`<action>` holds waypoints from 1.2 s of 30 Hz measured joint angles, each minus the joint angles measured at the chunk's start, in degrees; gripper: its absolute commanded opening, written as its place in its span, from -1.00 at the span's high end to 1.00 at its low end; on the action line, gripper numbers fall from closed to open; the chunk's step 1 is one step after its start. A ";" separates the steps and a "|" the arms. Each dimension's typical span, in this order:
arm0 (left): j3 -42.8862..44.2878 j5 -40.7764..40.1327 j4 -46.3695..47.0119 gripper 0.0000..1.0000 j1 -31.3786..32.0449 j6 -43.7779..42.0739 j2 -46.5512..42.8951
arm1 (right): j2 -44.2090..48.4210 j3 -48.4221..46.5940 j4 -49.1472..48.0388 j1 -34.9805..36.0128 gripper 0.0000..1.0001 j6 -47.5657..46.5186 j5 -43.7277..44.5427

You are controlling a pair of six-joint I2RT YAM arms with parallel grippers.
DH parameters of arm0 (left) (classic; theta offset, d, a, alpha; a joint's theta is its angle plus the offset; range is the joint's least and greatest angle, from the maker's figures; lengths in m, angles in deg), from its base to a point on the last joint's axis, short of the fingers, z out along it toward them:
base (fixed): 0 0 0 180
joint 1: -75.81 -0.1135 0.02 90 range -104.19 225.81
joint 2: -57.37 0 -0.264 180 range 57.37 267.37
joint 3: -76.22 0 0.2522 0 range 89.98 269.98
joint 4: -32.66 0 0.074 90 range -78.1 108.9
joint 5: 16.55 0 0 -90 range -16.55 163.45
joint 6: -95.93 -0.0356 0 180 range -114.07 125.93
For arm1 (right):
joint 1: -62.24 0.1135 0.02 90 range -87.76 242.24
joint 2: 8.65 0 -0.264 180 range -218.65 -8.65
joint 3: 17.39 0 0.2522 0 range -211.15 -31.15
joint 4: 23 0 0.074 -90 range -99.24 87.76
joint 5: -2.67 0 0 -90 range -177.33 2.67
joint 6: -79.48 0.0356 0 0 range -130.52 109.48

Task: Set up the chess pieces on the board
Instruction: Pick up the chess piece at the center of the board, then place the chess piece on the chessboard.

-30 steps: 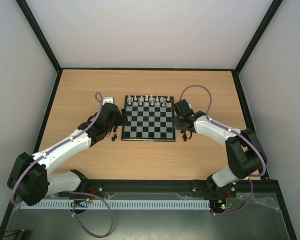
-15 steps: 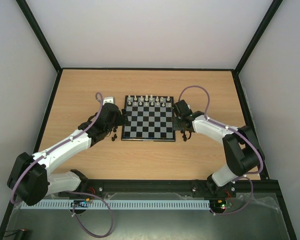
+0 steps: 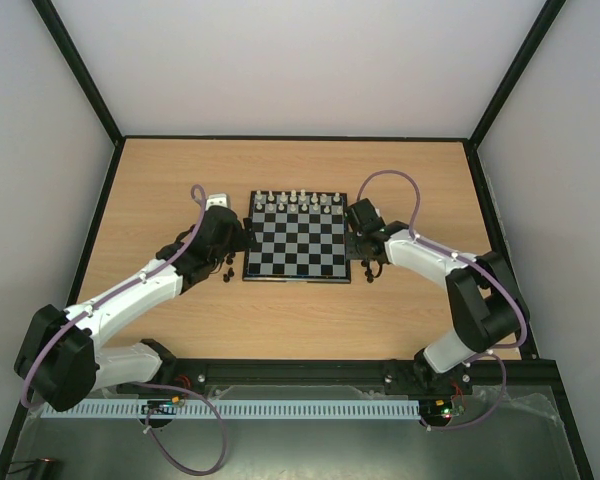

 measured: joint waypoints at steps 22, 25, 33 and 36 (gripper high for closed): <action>0.00 -3.45 -0.44 -0.99 0.00 0.24 -1.46 | 0.37 -8.92 4.85 15.37 0.97 -1.29 -1.55; 0.00 -3.96 -0.61 -0.99 0.00 0.31 -2.12 | -2.14 -11.85 5.79 17.49 0.97 -1.27 -1.31; 0.00 -4.76 -1.42 -0.99 0.00 0.63 -3.32 | -7.02 -14.91 7.21 21.05 0.97 -0.81 -1.05; 0.00 -4.92 -1.51 -0.99 0.00 0.68 -3.52 | -7.85 -14.91 7.41 21.62 0.97 -0.55 -1.05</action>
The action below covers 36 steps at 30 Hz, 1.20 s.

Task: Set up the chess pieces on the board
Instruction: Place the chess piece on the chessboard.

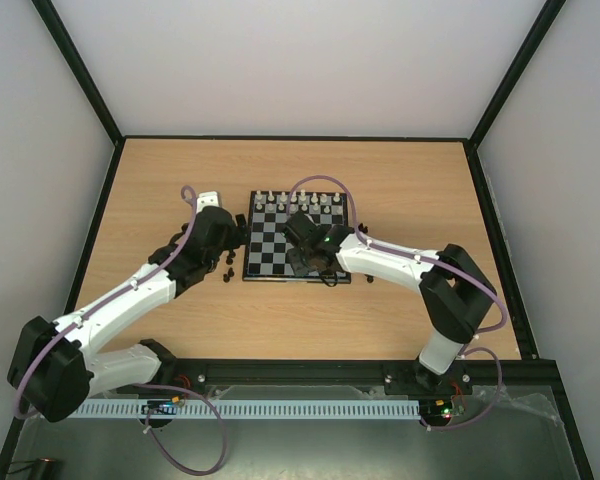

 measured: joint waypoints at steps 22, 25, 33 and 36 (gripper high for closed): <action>0.00 -0.02 -0.11 -0.99 0.00 0.02 -0.44 | -1.44 -0.17 -0.07 0.50 0.75 0.22 -0.13; 0.00 -0.04 -0.11 -0.99 0.00 0.02 -0.44 | -1.46 -0.17 -0.04 0.50 0.68 0.46 -0.42; 0.00 -0.22 -0.13 -0.99 0.00 0.02 -0.44 | -1.36 -0.17 -0.07 0.50 0.33 0.96 -0.87; 0.00 -0.57 -0.17 -0.99 0.00 0.28 -0.44 | -0.59 -0.17 -0.02 0.50 0.14 1.22 -0.90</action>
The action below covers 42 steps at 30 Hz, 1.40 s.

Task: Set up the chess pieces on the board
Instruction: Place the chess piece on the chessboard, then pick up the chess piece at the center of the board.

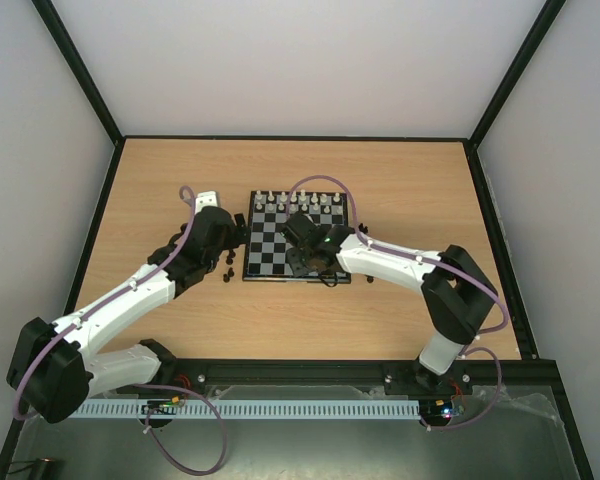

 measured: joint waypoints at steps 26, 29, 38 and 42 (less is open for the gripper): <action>2.60 6.25 -7.93 0.12 -2.03 3.69 9.49 | 20.59 14.08 -2.75 -8.66 -0.13 -0.48 0.96; 2.58 6.73 -8.98 0.34 -1.90 3.96 11.32 | 20.68 14.40 -3.30 -8.74 -0.14 -0.72 0.31; 3.32 6.93 -10.51 0.39 -1.90 3.28 17.55 | 20.72 14.97 -3.76 -8.81 -0.14 -1.22 -1.38; 4.31 6.99 -10.43 0.36 -1.92 2.82 19.41 | 20.72 15.02 -4.20 -8.81 -0.13 -1.27 -1.68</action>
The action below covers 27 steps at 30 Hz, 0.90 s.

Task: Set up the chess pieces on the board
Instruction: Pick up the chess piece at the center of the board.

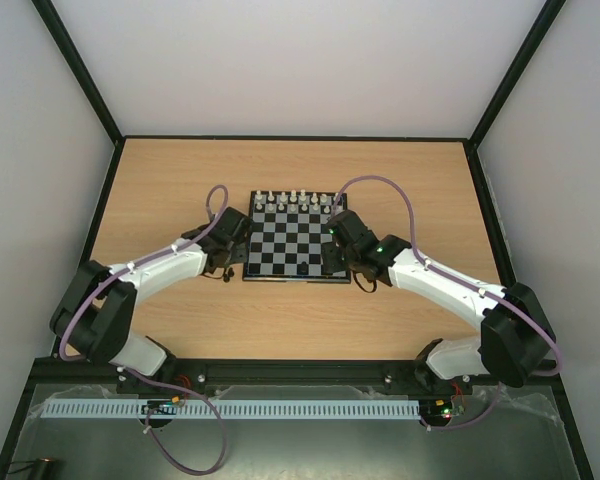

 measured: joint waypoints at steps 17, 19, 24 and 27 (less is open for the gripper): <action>1.16 0.76 2.82 0.46 -1.86 -1.88 4.50 | 0.00 0.24 -0.52 -0.02 -0.13 -0.02 -0.11; 1.16 0.76 2.99 0.48 -2.03 -1.99 4.63 | 0.00 0.24 -0.55 -0.02 -0.13 -0.02 -0.11; 1.40 0.76 3.30 0.51 -2.29 -2.25 5.81 | 0.00 0.28 -0.59 -0.02 -0.12 -0.04 -0.13; 1.62 0.76 3.41 0.52 -2.29 -2.32 6.71 | 0.00 0.28 -0.59 -0.02 -0.12 -0.02 -0.13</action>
